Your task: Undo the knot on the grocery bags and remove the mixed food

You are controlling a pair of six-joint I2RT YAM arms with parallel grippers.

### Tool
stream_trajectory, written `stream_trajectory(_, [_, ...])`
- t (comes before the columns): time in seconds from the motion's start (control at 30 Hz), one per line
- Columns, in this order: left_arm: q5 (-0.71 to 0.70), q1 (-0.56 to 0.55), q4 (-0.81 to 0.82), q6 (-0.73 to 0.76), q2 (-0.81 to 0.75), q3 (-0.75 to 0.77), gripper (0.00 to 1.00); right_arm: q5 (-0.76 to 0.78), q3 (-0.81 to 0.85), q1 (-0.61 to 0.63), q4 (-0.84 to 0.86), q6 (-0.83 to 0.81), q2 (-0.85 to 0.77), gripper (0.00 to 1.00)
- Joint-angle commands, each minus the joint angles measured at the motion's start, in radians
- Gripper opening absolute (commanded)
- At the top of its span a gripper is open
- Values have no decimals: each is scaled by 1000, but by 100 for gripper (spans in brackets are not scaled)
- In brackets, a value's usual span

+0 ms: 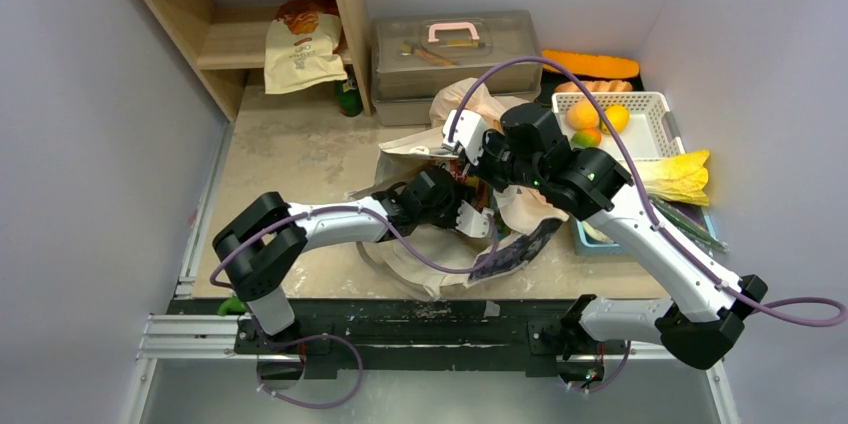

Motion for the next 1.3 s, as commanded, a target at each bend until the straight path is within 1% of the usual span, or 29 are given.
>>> stream_trajectory(0.0, [-17, -2, 85, 22, 13, 15, 47, -46, 52, 6, 42, 2, -5, 0])
stream_trajectory(0.1, [-15, -2, 89, 2, 1, 17, 26, -46, 49, 6, 45, 0, -6, 0])
stream_trajectory(0.2, [-1, 3, 60, -30, -35, 34, 0, -47, 44, 5, 52, -2, -8, 0])
stream_trajectory(0.27, [33, 9, 20, -70, -78, 49, 0, -26, 34, 5, 69, -4, -12, 0])
stream_trajectory(0.37, [83, 23, -52, -180, -166, 72, 0, 10, 25, 4, 91, -1, -14, 0])
stream_trajectory(0.47, [139, 39, -158, -265, -250, 79, 0, 14, 19, 2, 98, 2, -17, 0])
stream_trajectory(0.53, [155, 39, -177, -253, -286, 51, 0, 9, 13, 2, 100, 8, -23, 0])
stream_trajectory(0.6, [157, 39, -178, -205, -295, 19, 0, 7, 9, 2, 101, 11, -28, 0])
stream_trajectory(0.63, [146, 36, -187, -176, -283, 17, 5, 7, 8, 1, 101, 11, -29, 0])
stream_trajectory(0.67, [130, 35, -198, -160, -259, 21, 33, 6, 7, 1, 100, 11, -32, 0])
stream_trajectory(0.7, [118, 36, -208, -151, -247, 30, 50, 3, 8, 0, 99, 12, -32, 0])
stream_trajectory(0.73, [106, 36, -197, -143, -220, 34, 69, -1, 9, 0, 97, 13, -32, 0])
stream_trajectory(0.77, [92, 36, -180, -134, -198, 37, 78, -1, 12, 0, 95, 12, -31, 0])
stream_trajectory(0.83, [83, 36, -159, -107, -152, 50, 80, -1, 15, 0, 92, 12, -28, 0])
stream_trajectory(1.17, [-13, 35, 71, 51, 63, 80, 81, -6, 20, 1, 88, 0, -16, 0])
stream_trajectory(1.27, [-43, 40, 113, 70, 101, 103, 78, -12, 24, 0, 84, 0, -12, 0])
